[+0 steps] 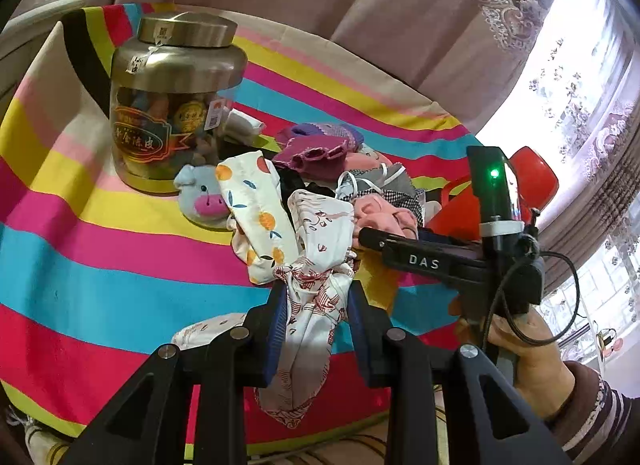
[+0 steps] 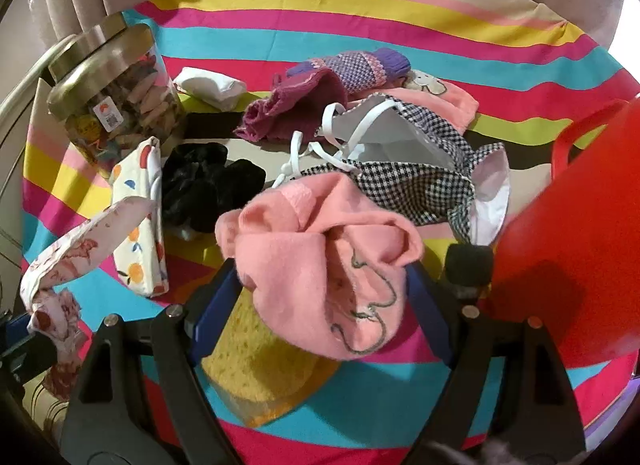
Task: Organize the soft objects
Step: 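Grasp the white floral cloth with the left tool while the right tool grasps the pink fleece, then carry both items to the white box and open both tools inside it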
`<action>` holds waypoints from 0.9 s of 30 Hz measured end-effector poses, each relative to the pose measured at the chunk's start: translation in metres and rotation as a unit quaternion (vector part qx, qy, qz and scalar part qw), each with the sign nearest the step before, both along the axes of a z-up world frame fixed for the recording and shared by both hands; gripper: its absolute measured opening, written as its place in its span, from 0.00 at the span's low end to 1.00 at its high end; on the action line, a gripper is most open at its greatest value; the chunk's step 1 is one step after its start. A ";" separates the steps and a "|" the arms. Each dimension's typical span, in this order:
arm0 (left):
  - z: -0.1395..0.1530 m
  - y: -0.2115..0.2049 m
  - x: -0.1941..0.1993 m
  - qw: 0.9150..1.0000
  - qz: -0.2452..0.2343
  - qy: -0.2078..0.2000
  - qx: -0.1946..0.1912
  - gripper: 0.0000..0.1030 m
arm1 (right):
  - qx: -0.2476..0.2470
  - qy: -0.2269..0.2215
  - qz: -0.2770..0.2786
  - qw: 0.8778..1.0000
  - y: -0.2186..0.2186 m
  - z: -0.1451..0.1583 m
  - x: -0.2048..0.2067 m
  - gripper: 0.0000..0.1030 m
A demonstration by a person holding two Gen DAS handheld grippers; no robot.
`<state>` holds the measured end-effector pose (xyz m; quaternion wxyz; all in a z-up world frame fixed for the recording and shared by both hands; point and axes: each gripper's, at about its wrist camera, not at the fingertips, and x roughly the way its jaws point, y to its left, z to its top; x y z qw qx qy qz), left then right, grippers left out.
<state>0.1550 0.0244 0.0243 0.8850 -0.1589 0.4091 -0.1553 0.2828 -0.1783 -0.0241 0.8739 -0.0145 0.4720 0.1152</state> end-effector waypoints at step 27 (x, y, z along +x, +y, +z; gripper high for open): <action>0.021 -0.030 -0.024 0.999 -0.011 -0.030 0.023 0.30 | 0.027 -0.088 0.021 0.996 -0.036 0.059 -0.104 0.21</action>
